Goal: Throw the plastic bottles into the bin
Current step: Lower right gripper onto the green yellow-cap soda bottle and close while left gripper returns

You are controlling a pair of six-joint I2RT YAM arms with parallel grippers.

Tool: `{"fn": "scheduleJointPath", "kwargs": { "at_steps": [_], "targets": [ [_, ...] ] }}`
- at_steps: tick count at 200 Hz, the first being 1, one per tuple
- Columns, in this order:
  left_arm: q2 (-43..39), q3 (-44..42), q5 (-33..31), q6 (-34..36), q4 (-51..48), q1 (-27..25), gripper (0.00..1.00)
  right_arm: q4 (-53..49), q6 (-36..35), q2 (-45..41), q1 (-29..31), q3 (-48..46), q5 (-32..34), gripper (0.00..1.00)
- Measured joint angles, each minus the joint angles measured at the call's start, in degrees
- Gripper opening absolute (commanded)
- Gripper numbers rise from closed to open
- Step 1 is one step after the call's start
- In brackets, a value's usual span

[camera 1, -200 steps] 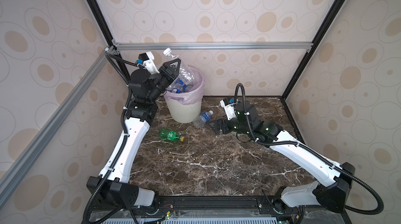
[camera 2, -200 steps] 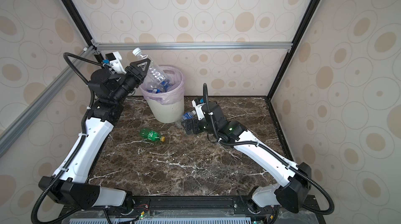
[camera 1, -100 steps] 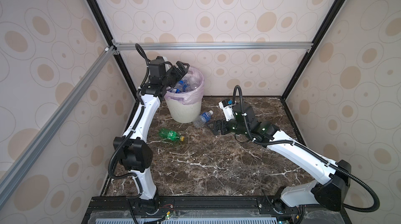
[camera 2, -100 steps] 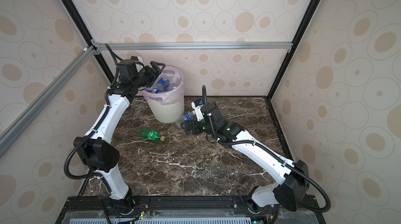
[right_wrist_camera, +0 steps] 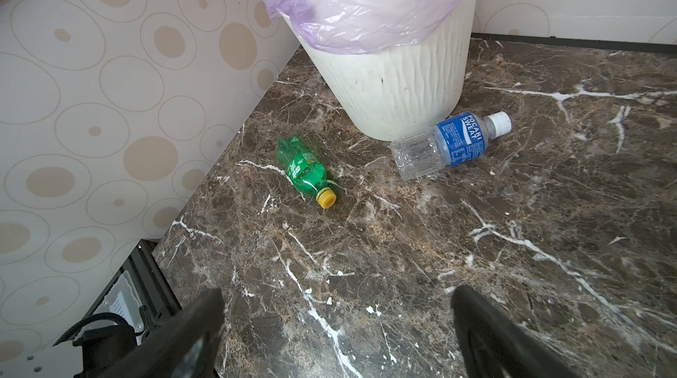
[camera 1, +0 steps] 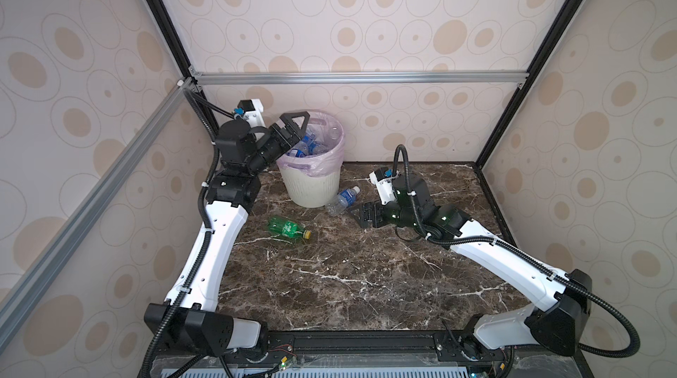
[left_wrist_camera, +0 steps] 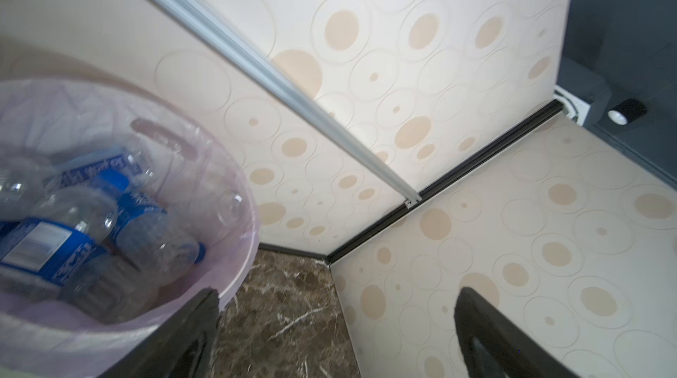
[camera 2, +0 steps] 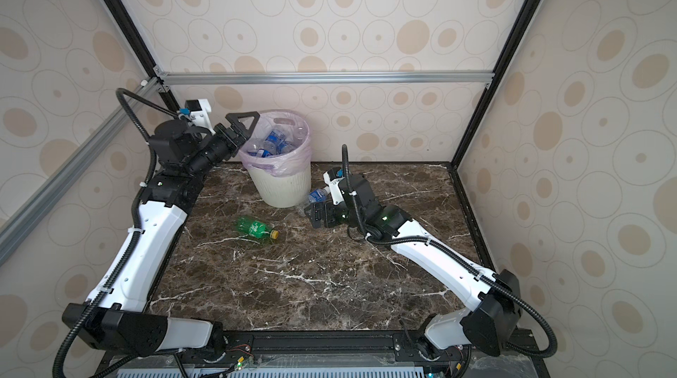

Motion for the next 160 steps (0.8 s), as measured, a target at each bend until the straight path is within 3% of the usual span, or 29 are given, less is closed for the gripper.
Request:
{"fn": "scheduleJointPath", "kwargs": {
  "at_steps": [85, 160],
  "targets": [
    [-9.77, -23.58, 1.60, 0.11, -1.27, 2.45, 0.99, 3.78, -0.04, 7.72, 0.35, -3.76, -1.66, 1.00],
    [-13.14, -44.19, 7.67, -3.06, 2.86, 15.41, 0.99, 12.04, -1.92, 24.28, 5.18, -0.79, -4.72, 1.00]
  ]
}}
